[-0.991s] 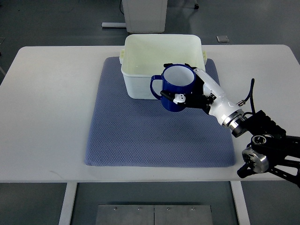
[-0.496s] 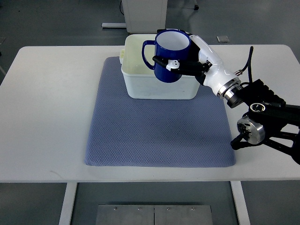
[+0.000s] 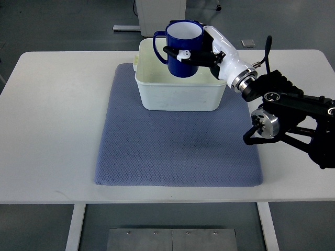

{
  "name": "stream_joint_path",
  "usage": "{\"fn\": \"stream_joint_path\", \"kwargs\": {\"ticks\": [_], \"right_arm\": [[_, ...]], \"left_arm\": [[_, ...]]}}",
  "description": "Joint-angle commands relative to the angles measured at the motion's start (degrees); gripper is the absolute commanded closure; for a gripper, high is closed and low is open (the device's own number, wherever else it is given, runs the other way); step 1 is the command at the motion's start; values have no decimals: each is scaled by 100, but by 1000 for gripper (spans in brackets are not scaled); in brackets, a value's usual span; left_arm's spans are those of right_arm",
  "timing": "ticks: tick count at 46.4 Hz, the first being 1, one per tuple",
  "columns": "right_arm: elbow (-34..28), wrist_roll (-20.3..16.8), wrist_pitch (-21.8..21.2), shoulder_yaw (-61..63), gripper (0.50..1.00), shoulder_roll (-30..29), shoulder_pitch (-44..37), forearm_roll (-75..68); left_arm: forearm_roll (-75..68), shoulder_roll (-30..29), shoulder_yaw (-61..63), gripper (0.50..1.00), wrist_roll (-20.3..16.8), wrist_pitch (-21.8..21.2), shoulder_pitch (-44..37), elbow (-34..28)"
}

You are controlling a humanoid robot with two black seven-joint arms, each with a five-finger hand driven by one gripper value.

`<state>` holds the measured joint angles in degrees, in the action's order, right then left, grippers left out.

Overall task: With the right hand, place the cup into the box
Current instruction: 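Carry the mug over the tub and lower it inside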

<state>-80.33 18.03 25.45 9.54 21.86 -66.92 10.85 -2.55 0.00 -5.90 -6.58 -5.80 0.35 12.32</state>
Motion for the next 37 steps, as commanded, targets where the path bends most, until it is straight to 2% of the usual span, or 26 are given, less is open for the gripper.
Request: {"fn": "stream_joint_path", "kwargs": {"ticks": [1, 12, 22, 37], "right_arm": [[237, -19, -31, -110, 1000, -112, -85, -21], [958, -37, -233, -181, 1000, -349, -120, -21], [1634, -212, -506, -181, 1000, -586, -322, -30], [2118, -265, -567, -181, 1000, -973, -392, -30]], "left_arm": [[0, 0, 1, 500, -1, 0, 0, -1], [0, 0, 1, 500, -1, 0, 0, -1], [0, 0, 1, 500, -1, 0, 0, -1], [0, 0, 1, 500, -1, 0, 0, -1]]}}
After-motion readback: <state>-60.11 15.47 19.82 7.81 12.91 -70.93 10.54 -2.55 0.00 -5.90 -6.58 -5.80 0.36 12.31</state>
